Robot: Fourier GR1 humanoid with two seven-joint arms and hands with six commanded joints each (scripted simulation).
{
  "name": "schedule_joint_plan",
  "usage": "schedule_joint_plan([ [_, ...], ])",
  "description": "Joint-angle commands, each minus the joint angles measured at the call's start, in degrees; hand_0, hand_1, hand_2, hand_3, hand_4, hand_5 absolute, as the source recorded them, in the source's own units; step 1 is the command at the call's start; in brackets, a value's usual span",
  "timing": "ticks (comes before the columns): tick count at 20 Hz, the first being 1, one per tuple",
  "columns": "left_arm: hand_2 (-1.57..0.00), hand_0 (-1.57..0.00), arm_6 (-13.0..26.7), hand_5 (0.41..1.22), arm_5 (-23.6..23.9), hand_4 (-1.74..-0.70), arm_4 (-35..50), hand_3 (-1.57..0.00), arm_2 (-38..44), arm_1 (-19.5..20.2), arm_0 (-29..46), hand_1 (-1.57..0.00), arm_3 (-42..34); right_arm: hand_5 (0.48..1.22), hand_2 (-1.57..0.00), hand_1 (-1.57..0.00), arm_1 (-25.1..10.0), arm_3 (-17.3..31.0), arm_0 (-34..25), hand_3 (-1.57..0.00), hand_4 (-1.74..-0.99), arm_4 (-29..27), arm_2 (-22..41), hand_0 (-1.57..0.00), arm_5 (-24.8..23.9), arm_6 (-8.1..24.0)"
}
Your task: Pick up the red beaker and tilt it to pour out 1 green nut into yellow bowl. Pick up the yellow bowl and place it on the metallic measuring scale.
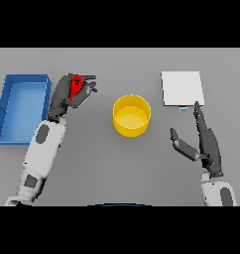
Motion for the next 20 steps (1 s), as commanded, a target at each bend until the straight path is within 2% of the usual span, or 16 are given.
schedule_joint_plan([
  [1, -1.56, -1.56, 3.3, 1.121, -0.4, -1.73, -2.1, -1.56, -1.7, 1.2, -1.2, -1.56, 0.1, 0.663, 0.00, 0.00, 0.4, -0.2, 0.2, 0.00, -1.257, 0.2, 0.4, 0.00, 0.0, 0.1],
  [3, -1.56, -1.56, 6.4, 1.125, -1.8, -1.73, -5.2, -1.56, -5.1, 3.3, -1.8, -1.56, -0.8, 0.671, 0.00, 0.00, 0.3, -0.7, 0.9, 0.00, -1.256, 1.3, 0.8, 0.00, -0.5, 0.0],
  [6, -1.56, -1.56, 9.2, 1.112, -2.1, -1.73, -7.8, -1.56, -8.3, 3.9, -3.5, -1.56, -0.6, 0.678, 0.00, 0.00, -0.1, 0.3, -0.1, 0.00, -1.256, 1.1, 0.0, 0.00, -0.6, 1.7],
  [9, -1.57, -1.57, 11.8, 1.114, -1.6, -1.73, -10.5, -1.56, -10.9, 4.3, -5.5, -1.57, 0.8, 0.680, 0.00, 0.00, -0.3, -0.1, 0.0, 0.00, -1.254, 0.6, 0.0, 0.00, -0.1, 1.4],
  [12, -1.57, -1.57, 16.9, 1.131, -2.0, -1.74, -17.6, -1.57, -16.7, 6.5, -8.6, -1.57, 1.3, 0.685, 0.00, 0.00, 0.6, -0.3, 0.5, 0.00, -1.252, 1.0, 0.7, 0.00, -0.3, 1.1],
  [14, -1.57, -1.57, 18.9, 1.132, -3.3, -1.74, -22.2, -1.57, -21.1, 7.8, -10.6, -1.57, 1.8, 0.689, 0.00, 0.00, 0.4, -0.9, 0.7, 0.00, -1.255, 0.4, 0.6, 0.00, 0.2, 1.4],
  [16, -1.57, -1.57, 20.1, 1.145, -4.3, -1.74, -26.7, -1.57, -25.2, 8.8, -13.0, -1.57, 3.3, 0.694, 0.00, 0.00, 1.1, -1.1, 0.8, 0.00, -1.262, 1.0, 1.3, 0.00, -0.2, 2.1],
  [17, -1.57, -1.57, 20.4, 1.161, -5.0, -1.74, -28.3, -1.57, -26.6, 9.3, -14.2, -1.57, 3.9, 0.698, 0.00, 0.00, 0.4, -1.4, 1.0, 0.00, -1.267, 0.5, 0.7, 0.00, 0.2, 1.8],
  [20, -1.57, -1.57, 19.8, 1.190, -7.0, -1.74, -32.1, -1.57, -30.4, 10.7, -17.4, -1.57, 5.5, 0.704, 0.00, 0.00, 0.9, -1.6, 0.3, 0.00, -1.274, 0.9, 1.2, 0.00, 0.0, 2.7],
])
